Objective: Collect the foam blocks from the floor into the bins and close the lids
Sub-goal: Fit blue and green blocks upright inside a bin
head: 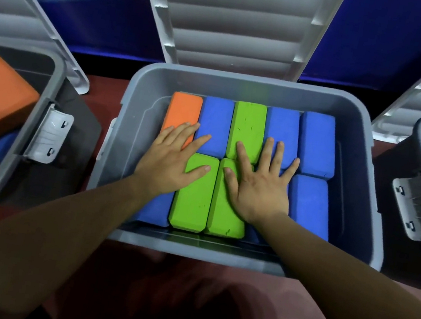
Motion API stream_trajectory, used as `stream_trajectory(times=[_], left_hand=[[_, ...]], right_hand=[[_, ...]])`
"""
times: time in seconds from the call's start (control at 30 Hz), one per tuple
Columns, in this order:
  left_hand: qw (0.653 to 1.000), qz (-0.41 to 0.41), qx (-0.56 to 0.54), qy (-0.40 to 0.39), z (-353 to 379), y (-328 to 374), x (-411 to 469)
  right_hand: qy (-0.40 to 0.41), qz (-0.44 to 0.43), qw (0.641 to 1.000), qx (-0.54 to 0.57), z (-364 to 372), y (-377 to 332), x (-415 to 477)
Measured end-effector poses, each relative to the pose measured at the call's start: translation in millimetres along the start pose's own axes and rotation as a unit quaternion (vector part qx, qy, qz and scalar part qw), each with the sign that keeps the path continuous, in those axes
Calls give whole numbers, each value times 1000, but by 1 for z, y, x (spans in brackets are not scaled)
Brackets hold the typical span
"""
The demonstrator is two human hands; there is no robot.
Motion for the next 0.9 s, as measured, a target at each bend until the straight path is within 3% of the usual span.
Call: stream_trajectory(times=[0.17,0.3,0.53,0.67,0.9], left_hand=[[981,-61,-42,-177,-17,2,7],[978,-138,-121,-103,-117,8,16],[975,-166,-143,-46,-379,20,28],[970,-176,-164,-26,-586,30,41],[949,-236,-203,47,-831,36,16]], right_hand=[[-114,2,993,-9,-24,1,-4],[-91,26,995,11,-122,13,-19],[-73,66,995,33,-368,24,-68],[-35,38,996,70,-566,1,-105],[37,-40,988,141,-812,-51,-158]])
Point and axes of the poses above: each hand's wrist, its own x-axis towards the middle knuckle, its own z-axis out of the palm, y = z × x, the point moved 8 cm from there along x, towards the middle knuckle, and after that the axes turned 3 degrees about z, right-handed, at the moved point
